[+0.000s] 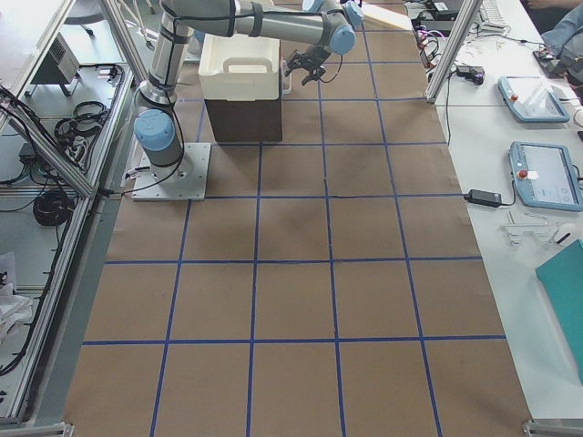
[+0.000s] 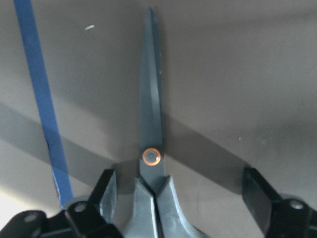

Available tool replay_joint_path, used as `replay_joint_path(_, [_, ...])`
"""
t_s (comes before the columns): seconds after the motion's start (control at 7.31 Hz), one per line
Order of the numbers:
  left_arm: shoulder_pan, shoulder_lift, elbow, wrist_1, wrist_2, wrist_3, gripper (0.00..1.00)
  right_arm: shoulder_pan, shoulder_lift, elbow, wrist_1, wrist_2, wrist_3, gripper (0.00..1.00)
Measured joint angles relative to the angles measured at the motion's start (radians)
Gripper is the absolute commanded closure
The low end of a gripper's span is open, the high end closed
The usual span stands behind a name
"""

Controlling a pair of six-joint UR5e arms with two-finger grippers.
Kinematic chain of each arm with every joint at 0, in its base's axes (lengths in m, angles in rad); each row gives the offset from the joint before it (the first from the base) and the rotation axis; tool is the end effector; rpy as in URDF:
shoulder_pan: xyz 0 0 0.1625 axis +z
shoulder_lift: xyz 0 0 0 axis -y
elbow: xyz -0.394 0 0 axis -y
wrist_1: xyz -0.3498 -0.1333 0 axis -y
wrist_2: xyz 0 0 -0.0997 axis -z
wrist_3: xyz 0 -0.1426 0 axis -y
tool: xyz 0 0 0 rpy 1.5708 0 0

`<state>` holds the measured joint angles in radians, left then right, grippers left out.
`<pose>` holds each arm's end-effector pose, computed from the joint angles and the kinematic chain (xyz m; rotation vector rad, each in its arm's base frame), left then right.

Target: Place scissors in drawer with both arms

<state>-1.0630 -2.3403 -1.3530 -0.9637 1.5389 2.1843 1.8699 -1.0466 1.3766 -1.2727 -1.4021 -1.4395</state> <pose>0.2099 -0.6608 0.1254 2.3012 2.0681 -0.0672 0.3053 -0.4565 0.2179 -1.9418 1.7341 0.5928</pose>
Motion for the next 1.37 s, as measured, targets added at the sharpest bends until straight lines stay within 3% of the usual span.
replay_joint_path(0.68, [0.0, 0.012, -0.002, 0.024, 0.02, 0.022, 1.0, -0.005, 0.0, 0.001, -0.029, -0.019, 0.001, 0.32])
replay_joint_path(1.37, [-0.013, 0.091, -0.004, -0.043, 0.017, 0.016, 1.0, -0.025, 0.008, -0.034, -0.107, -0.047, -0.001, 0.33])
